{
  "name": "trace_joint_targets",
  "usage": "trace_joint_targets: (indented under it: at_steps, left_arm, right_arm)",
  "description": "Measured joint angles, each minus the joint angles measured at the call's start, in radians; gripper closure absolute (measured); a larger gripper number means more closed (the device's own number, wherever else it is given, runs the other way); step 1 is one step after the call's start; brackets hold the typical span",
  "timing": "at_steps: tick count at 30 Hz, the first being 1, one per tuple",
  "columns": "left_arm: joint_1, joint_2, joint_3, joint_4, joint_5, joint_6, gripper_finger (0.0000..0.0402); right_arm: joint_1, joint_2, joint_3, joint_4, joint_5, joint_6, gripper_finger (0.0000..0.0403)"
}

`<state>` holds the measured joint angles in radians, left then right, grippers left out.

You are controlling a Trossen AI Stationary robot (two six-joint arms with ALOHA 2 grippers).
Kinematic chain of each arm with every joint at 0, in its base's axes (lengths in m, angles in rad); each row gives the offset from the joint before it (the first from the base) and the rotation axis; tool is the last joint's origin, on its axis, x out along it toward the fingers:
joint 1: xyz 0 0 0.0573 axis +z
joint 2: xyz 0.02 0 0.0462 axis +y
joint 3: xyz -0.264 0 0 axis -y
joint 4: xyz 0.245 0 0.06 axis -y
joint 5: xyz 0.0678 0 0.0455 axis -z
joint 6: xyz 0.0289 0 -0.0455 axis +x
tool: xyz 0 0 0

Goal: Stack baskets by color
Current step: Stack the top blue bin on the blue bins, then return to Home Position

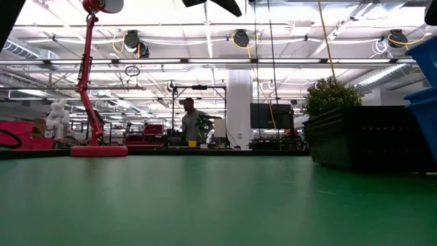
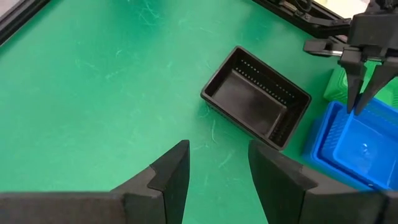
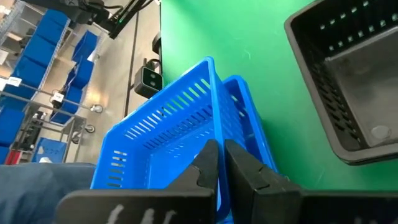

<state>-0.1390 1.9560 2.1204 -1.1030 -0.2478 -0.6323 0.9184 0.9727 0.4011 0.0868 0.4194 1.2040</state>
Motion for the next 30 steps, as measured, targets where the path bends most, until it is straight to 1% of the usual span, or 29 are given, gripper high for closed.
trace_joint_targets:
  at_steps: [3,5,12,16,19,22,23,27,30]
  left_arm:
    - [0.000,0.000,0.000,0.000,-0.019,0.001,0.0238]
    - [0.001,0.000,0.000,0.000,-0.028,0.002,0.0238]
    - [0.003,0.000,0.000,0.000,-0.038,0.005,0.0238]
    - [0.003,0.000,0.000,0.000,-0.042,-0.009,0.0238]
    - [0.003,0.000,0.000,-0.001,-0.042,0.060,0.0238]
    - [0.005,0.000,0.000,-0.001,-0.042,0.200,0.0238]
    - [0.007,0.000,0.000,-0.001,-0.042,0.225,0.0238]
    - [0.026,-0.011,0.000,-0.005,-0.045,0.214,0.0238]
    - [0.045,-0.033,0.000,-0.024,-0.046,0.209,0.0238]
  right_arm:
    - [0.000,0.005,0.000,-0.001,0.000,-0.003,0.0396]
    - [0.000,0.004,0.000,-0.006,0.000,-0.008,0.0387]
    - [0.000,-0.006,0.000,-0.042,-0.001,0.029,0.0322]
    - [0.000,-0.061,0.000,-0.051,-0.004,0.041,0.0287]
    - [-0.011,-0.127,0.000,-0.091,-0.005,0.034,0.0272]
    - [-0.035,-0.205,0.000,-0.148,-0.020,-0.012,0.0270]
    - [-0.046,-0.230,0.000,-0.163,-0.032,-0.034,0.0271]
    - [-0.107,-0.318,0.028,-0.278,-0.086,-0.146,0.0285]
    - [-0.158,-0.366,0.067,-0.361,-0.126,-0.268,0.0305]
